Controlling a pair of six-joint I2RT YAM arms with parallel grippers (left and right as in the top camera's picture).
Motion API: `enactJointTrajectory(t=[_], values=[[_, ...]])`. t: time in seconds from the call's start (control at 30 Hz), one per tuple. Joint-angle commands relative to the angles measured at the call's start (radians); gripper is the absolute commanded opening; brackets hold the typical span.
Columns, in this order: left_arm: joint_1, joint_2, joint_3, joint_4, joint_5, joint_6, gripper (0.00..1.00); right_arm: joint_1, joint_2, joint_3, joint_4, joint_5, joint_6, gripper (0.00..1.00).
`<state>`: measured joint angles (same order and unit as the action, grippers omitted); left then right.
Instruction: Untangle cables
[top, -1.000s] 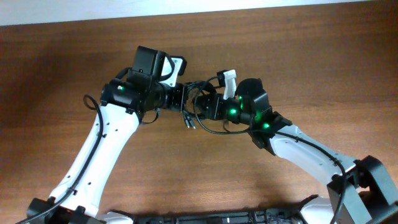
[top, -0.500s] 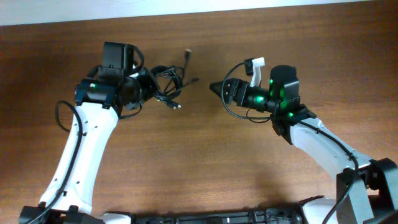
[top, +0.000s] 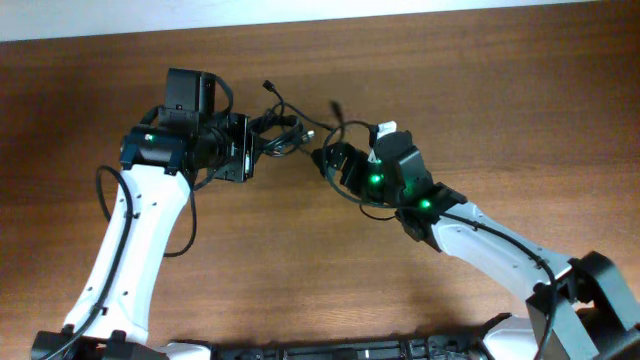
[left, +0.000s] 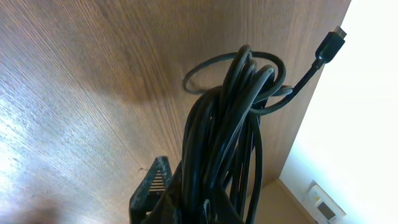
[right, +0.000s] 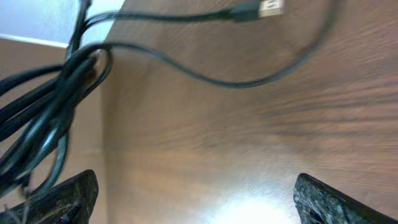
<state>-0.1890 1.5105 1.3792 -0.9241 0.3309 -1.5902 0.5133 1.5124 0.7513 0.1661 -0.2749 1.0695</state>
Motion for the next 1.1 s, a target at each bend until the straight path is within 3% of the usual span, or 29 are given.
enactJointTrajectory(t=[0.0, 0.03, 0.07, 0.13, 0.17, 0.3, 0.37, 0.43, 0.47, 0.5, 0.6, 0.7, 0.77, 0.87, 0.97, 1.0, 1.03, 1.07], values=[[0.002, -0.034, 0.015, 0.006, 0.02, 0.188, 0.0, 0.0, 0.009, 0.0, 0.001, 0.077, -0.023, 1.0], [0.002, -0.034, 0.015, 0.006, 0.001, 0.339, 0.0, -0.011, 0.009, 0.0, 0.0, 0.072, -0.05, 0.99], [0.002, -0.034, 0.015, 0.006, -0.062, 0.567, 0.0, -0.033, 0.009, 0.001, -0.006, 0.056, -0.088, 0.98], [0.002, -0.034, 0.015, 0.006, -0.153, 0.994, 0.0, -0.153, 0.008, 0.001, -0.006, -0.194, -0.207, 0.99], [0.002, -0.034, 0.015, 0.006, -0.152, 1.118, 0.0, -0.195, 0.008, 0.001, -0.006, -0.296, -0.252, 0.99], [0.001, -0.034, 0.015, 0.007, -0.081, 1.307, 0.0, -0.265, 0.008, 0.001, -0.006, -0.572, -0.39, 0.99], [-0.011, -0.034, 0.015, 0.005, 0.028, 1.495, 0.0, -0.263, 0.008, 0.001, -0.006, -0.594, -0.39, 0.99], [-0.026, -0.034, 0.015, 0.005, 0.047, 1.613, 0.0, -0.263, 0.008, 0.001, 0.016, -0.613, -0.487, 0.98], [-0.033, -0.034, 0.015, 0.005, 0.047, 1.71, 0.0, -0.274, 0.008, 0.001, 0.053, -0.666, -0.622, 0.99], [-0.034, -0.034, 0.015, 0.005, 0.047, 1.761, 0.0, -0.314, 0.006, 0.001, 0.116, -0.744, -0.651, 0.98], [-0.045, -0.034, 0.014, -0.016, 0.048, 1.842, 0.0, -0.398, 0.006, 0.001, 0.42, -0.979, -0.559, 0.98], [-0.085, -0.034, 0.014, -0.034, 0.071, 1.881, 0.0, -0.354, 0.013, 0.001, 0.452, -0.899, -0.61, 0.99], [-0.122, -0.034, 0.014, -0.069, 0.138, 1.992, 0.0, -0.304, 0.026, 0.0, 0.451, -0.855, -0.656, 0.99], [-0.144, -0.034, 0.014, -0.085, 0.152, 2.038, 0.0, -0.238, 0.039, 0.0, 0.344, -0.758, -0.721, 0.97], [-0.144, -0.034, 0.014, -0.087, 0.201, 2.079, 0.0, -0.171, 0.039, 0.0, 0.191, -0.682, -0.829, 0.75], [-0.144, -0.034, 0.014, -0.088, 0.188, 2.079, 0.0, -0.166, 0.039, 0.0, 0.181, -0.685, -0.829, 0.55], [-0.144, -0.034, 0.014, -0.088, 0.185, 2.079, 0.0, -0.166, 0.039, 0.0, 0.18, -0.686, -0.826, 0.43], [-0.144, -0.034, 0.014, -0.087, 0.185, 2.079, 0.0, -0.166, 0.039, 0.0, 0.179, -0.686, -0.826, 0.24]])
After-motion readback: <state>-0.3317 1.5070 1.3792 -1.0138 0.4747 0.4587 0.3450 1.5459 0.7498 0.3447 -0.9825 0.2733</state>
